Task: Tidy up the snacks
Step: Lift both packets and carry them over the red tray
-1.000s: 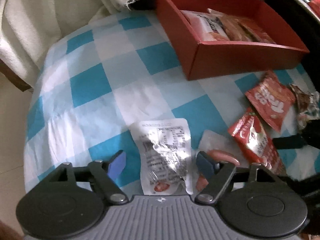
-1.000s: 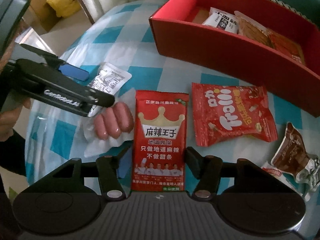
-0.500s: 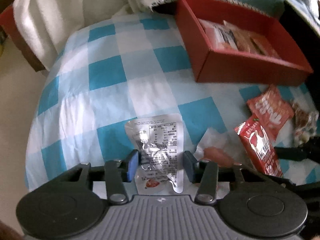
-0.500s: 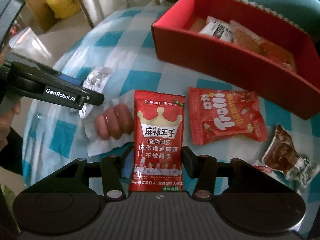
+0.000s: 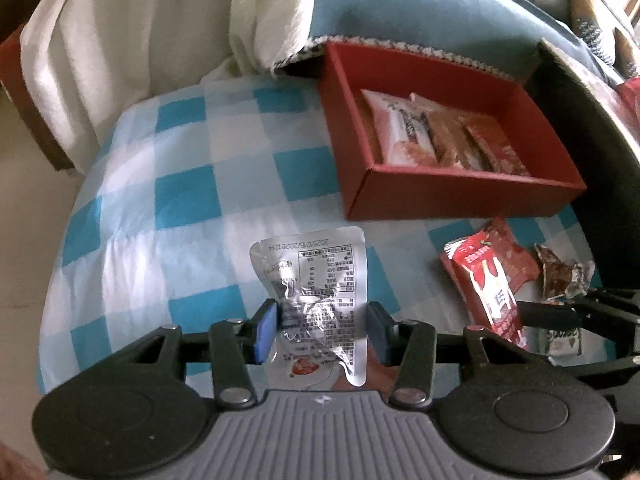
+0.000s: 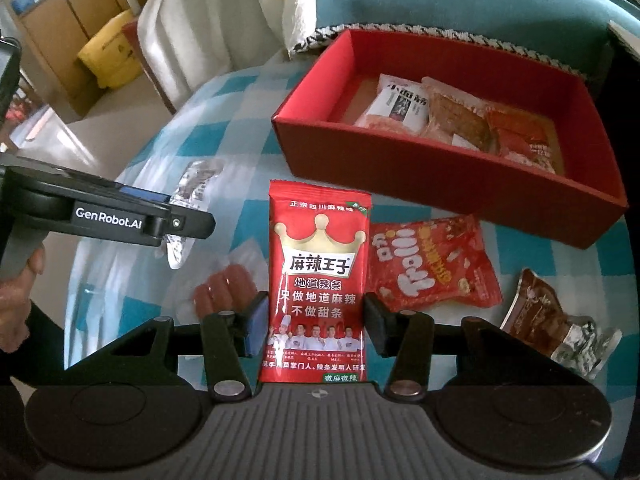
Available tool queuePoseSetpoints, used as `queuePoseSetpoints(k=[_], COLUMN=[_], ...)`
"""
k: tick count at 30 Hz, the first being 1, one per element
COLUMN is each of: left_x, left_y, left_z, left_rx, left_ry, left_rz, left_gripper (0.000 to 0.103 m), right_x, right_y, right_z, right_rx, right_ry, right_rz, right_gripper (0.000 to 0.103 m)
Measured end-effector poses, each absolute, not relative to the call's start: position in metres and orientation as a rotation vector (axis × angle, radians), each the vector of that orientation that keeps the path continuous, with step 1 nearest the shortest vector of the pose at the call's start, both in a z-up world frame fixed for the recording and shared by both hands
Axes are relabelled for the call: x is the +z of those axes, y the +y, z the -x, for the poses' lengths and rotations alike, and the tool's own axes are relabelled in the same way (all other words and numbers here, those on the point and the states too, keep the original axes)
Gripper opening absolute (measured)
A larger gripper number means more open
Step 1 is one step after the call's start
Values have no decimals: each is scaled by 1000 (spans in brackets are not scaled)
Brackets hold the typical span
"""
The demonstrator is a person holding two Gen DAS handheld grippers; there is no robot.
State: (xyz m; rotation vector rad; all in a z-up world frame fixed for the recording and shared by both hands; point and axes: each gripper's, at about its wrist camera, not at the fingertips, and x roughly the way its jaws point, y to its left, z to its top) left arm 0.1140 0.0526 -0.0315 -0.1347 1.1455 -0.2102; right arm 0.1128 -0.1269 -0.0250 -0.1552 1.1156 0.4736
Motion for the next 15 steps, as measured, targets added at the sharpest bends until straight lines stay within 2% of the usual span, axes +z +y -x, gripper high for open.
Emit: queuePoseSetpoints(k=[15], left_x=[-11], left_y=[36], left_z=[-120], left_rx=[-221], left_ry=[1064], left_rz=[91], left_gripper=[41], right_x=[-2], right_y=[-141], right_z=[-125], right_rx=[449], right_ry=[1029], right_rz=[91], right_gripper=[58])
